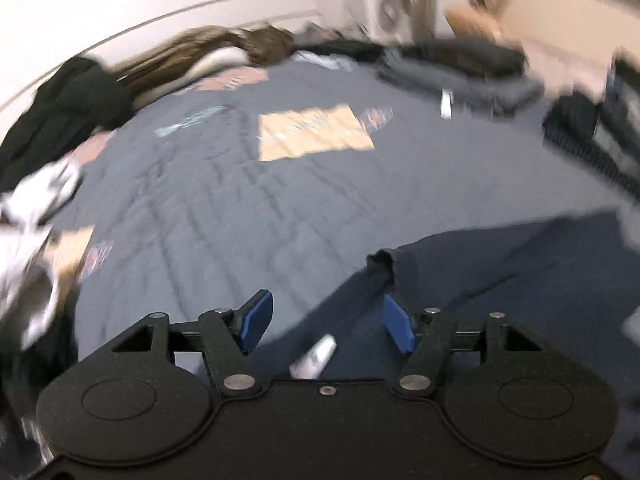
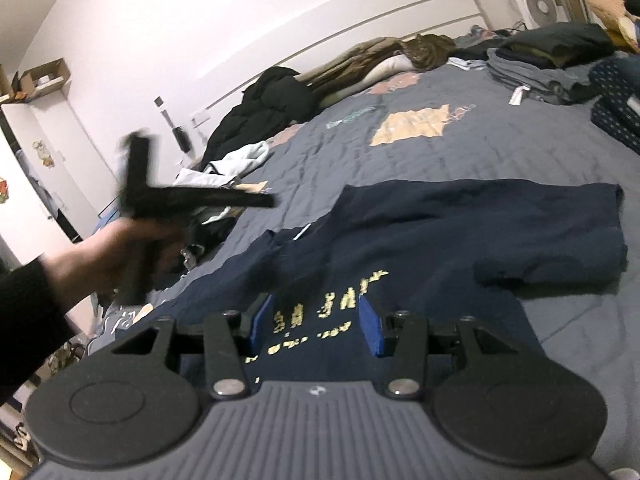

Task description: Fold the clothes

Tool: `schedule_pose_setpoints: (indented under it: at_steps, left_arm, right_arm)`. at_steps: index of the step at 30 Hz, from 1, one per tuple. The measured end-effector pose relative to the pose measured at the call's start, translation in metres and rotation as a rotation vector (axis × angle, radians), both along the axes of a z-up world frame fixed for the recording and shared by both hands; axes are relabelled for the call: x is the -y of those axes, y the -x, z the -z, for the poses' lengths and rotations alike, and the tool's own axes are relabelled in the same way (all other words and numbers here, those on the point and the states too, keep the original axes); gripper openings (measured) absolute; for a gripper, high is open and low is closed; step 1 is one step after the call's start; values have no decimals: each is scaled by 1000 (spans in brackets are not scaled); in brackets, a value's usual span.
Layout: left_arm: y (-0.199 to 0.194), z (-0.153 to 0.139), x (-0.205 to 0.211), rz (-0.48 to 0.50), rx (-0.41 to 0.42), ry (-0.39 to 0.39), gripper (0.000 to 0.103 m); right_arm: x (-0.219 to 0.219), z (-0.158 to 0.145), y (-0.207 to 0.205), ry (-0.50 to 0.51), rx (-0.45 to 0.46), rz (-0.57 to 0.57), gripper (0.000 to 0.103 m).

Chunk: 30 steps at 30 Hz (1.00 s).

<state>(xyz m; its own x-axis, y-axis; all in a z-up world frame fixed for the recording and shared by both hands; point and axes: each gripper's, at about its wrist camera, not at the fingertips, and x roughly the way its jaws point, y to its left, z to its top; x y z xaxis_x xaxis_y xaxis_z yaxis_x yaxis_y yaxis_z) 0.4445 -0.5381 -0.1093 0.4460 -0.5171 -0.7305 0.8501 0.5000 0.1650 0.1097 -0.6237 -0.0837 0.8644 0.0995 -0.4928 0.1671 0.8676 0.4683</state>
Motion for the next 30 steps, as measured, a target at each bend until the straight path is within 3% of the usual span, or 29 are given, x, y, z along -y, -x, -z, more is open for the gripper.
schedule_pose_setpoints:
  at_steps: [3,10,12,14,16,23,27,30]
  left_arm:
    - [-26,23,20,24,-5,-120,60]
    - [-47,57,21,118,-150,-239,59]
    - [-42,63,24,152,-140,-256,50]
    - [-41,65,24,153,-151,-242,22]
    - [-42,62,27,155,-136,-226,11]
    - [-45,49,33,126,-13,-192,8]
    - [-56,43,39,51,81,-161,6]
    - [-68,40,43,-13,66,-152,7]
  right_arm:
    - [6,5,-2,11,-15,10,47]
    - [14,17,-5,26,-44,9,47]
    - [16,18,-5,33,-48,16,47]
    - [17,18,-3,21,-48,21,47]
    - [17,18,-2,10,-45,22,47]
    - [16,18,-2,3,-40,22,47]
    - [18,18,-1,1,-38,29,47]
    - [20,18,1,-4,-33,41,47]
